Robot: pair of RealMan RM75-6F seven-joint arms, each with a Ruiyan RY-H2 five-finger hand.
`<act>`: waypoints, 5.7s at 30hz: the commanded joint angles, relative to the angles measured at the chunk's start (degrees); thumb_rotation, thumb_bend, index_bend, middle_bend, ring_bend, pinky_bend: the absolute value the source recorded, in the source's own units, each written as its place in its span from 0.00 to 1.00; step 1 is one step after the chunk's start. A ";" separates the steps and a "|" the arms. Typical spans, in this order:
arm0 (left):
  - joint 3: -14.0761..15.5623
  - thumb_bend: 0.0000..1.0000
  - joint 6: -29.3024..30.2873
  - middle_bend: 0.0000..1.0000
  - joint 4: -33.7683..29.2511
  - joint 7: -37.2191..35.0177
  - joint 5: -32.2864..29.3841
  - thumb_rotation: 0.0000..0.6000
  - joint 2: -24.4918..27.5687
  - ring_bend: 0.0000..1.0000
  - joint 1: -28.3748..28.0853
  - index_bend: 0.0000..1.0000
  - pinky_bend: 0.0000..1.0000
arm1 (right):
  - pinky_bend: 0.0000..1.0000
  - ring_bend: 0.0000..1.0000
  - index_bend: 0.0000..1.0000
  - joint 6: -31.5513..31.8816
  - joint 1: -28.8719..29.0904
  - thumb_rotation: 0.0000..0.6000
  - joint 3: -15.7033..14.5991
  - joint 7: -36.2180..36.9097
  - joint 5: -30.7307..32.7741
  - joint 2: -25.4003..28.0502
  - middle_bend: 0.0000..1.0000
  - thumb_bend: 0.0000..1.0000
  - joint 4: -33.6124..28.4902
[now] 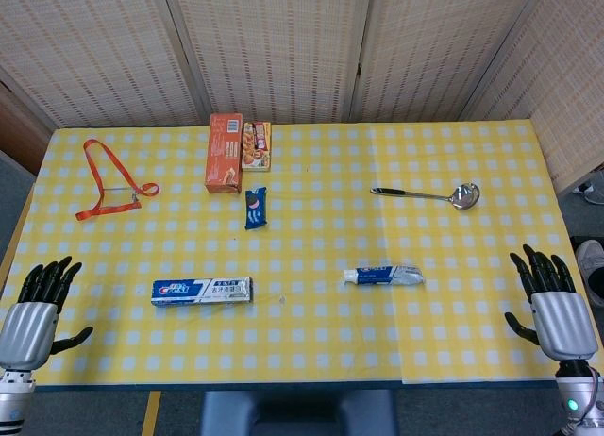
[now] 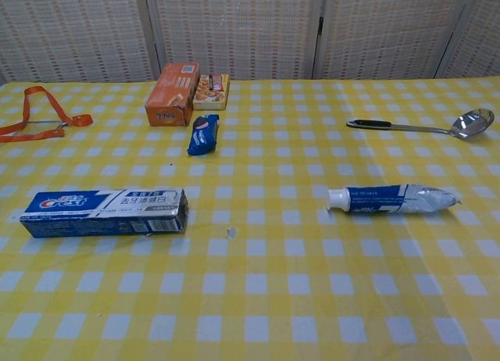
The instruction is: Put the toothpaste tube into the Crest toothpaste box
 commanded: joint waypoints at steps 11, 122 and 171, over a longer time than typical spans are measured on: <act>1.44 0.13 -2.73 0.24 2.44 -1.04 4.39 1.00 -6.03 0.15 -2.87 0.16 0.21 | 0.00 0.00 0.00 2.15 -1.26 1.00 -0.59 1.73 -1.64 1.33 0.00 0.27 -0.74; -2.73 0.32 -12.13 0.62 -4.56 -2.94 -7.74 1.00 -3.25 0.51 -12.84 0.57 0.45 | 0.17 0.25 0.39 -33.09 34.19 1.00 2.35 -34.64 36.42 -19.73 0.30 0.27 8.74; -3.66 0.32 -14.19 0.62 -6.00 3.03 -9.82 1.00 -4.98 0.51 -13.84 0.58 0.45 | 0.90 0.66 0.72 -23.92 33.15 1.00 5.50 -7.02 12.78 -4.58 0.69 0.44 -6.62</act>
